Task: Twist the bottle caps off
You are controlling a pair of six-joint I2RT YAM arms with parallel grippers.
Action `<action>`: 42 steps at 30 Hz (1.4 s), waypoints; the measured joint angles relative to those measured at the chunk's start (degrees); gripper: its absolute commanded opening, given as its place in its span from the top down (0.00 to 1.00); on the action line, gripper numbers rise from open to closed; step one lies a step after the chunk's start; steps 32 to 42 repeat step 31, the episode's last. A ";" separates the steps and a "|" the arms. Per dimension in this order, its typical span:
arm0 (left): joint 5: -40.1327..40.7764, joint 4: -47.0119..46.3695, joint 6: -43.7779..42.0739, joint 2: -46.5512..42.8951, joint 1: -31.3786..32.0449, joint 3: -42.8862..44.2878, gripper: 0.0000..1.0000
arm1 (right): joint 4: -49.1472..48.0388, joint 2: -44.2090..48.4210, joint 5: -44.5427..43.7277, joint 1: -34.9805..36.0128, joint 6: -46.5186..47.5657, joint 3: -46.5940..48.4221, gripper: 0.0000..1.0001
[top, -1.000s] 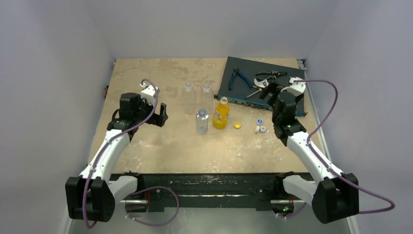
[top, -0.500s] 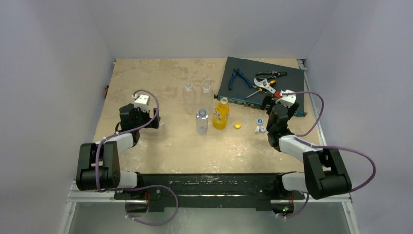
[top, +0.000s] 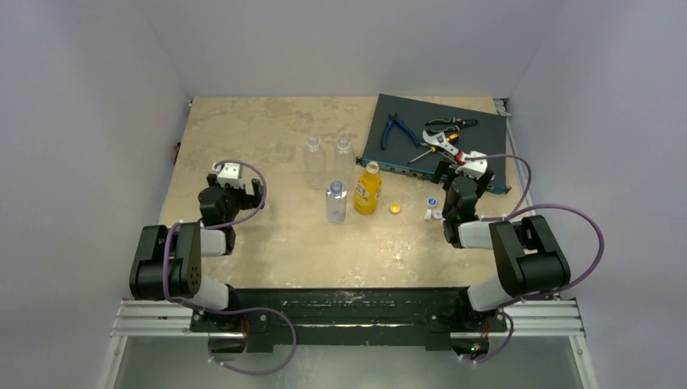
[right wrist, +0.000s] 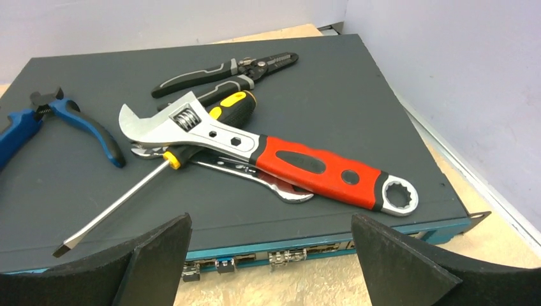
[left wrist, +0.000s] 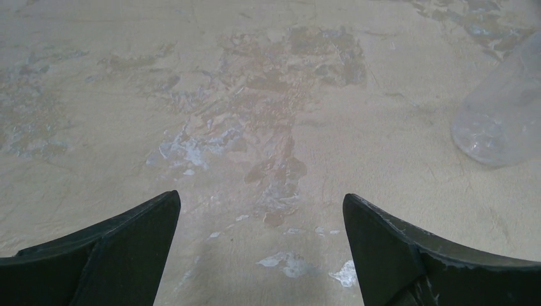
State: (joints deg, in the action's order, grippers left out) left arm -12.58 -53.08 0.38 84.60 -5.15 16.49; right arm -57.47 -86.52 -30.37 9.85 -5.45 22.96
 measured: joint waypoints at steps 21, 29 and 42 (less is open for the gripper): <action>8.35 -16.70 1.49 11.17 4.55 -1.97 0.00 | -15.47 -1.20 5.86 -2.51 0.92 -7.39 0.01; 10.08 -16.59 1.29 11.17 4.98 -1.90 0.00 | -16.59 -1.20 5.92 -2.51 0.96 -7.39 0.01; 10.25 -16.52 1.27 11.17 5.64 -1.86 0.00 | -16.76 -1.20 5.92 -2.51 0.96 -7.39 0.01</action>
